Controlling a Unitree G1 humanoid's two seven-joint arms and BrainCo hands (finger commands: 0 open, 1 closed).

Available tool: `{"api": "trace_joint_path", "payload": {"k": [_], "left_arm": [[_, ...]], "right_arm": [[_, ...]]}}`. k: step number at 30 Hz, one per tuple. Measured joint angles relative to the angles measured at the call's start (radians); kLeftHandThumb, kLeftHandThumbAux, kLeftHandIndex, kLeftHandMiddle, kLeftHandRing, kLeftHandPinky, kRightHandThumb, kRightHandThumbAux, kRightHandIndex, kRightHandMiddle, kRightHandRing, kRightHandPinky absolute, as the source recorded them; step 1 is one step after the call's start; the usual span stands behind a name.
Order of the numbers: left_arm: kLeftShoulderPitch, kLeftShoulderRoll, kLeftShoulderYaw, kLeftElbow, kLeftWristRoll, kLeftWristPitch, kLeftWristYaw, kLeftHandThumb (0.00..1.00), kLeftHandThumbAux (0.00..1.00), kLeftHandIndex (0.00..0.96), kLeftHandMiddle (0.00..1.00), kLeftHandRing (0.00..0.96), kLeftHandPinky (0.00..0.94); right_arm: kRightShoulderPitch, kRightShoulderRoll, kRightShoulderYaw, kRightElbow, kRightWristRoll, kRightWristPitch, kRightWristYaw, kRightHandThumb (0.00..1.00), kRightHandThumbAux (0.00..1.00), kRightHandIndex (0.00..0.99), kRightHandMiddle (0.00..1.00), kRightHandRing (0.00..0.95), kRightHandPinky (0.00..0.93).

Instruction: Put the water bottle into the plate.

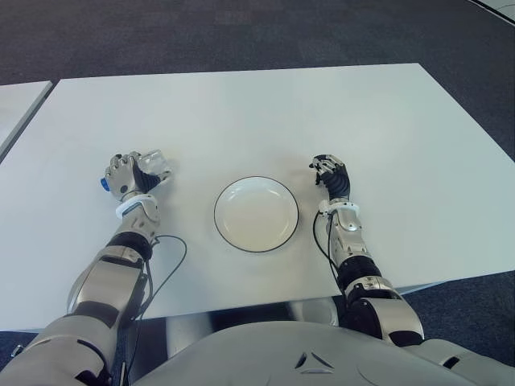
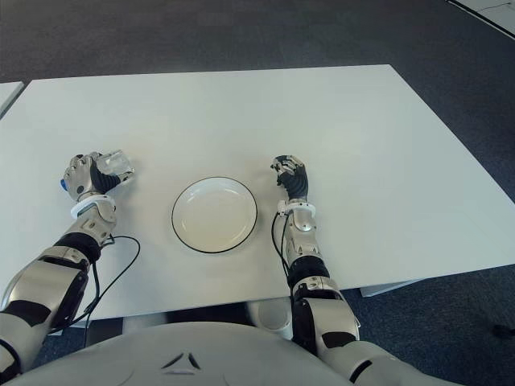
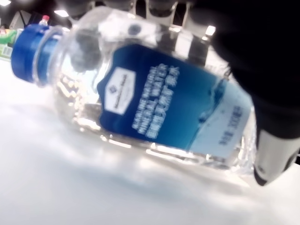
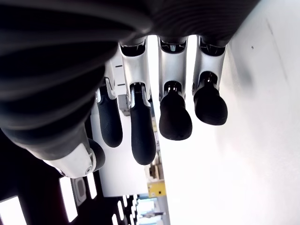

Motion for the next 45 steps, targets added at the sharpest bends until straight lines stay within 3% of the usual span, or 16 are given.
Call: {"api": "trace_joint_path", "payload": {"k": [16, 37, 45], "left_arm": [[0.018, 0.002, 0.025, -0.029, -0.030, -0.074, -0.034, 0.853, 0.669, 0.396, 0.539, 0.858, 0.848], [0.026, 0.005, 0.037, -0.056, -0.038, -0.078, -0.061, 0.853, 0.669, 0.397, 0.539, 0.857, 0.847], [0.065, 0.011, 0.041, -0.162, -0.050, -0.064, -0.135, 0.853, 0.668, 0.399, 0.539, 0.859, 0.847]], "right_arm": [[0.002, -0.002, -0.001, 0.000, 0.000, 0.000, -0.001, 0.843, 0.680, 0.426, 0.565, 0.763, 0.753], [0.004, -0.002, -0.002, -0.005, 0.000, 0.000, 0.001, 0.843, 0.680, 0.427, 0.561, 0.765, 0.755], [0.005, -0.003, -0.001, -0.007, -0.001, 0.000, 0.001, 0.843, 0.680, 0.427, 0.557, 0.770, 0.752]]}}
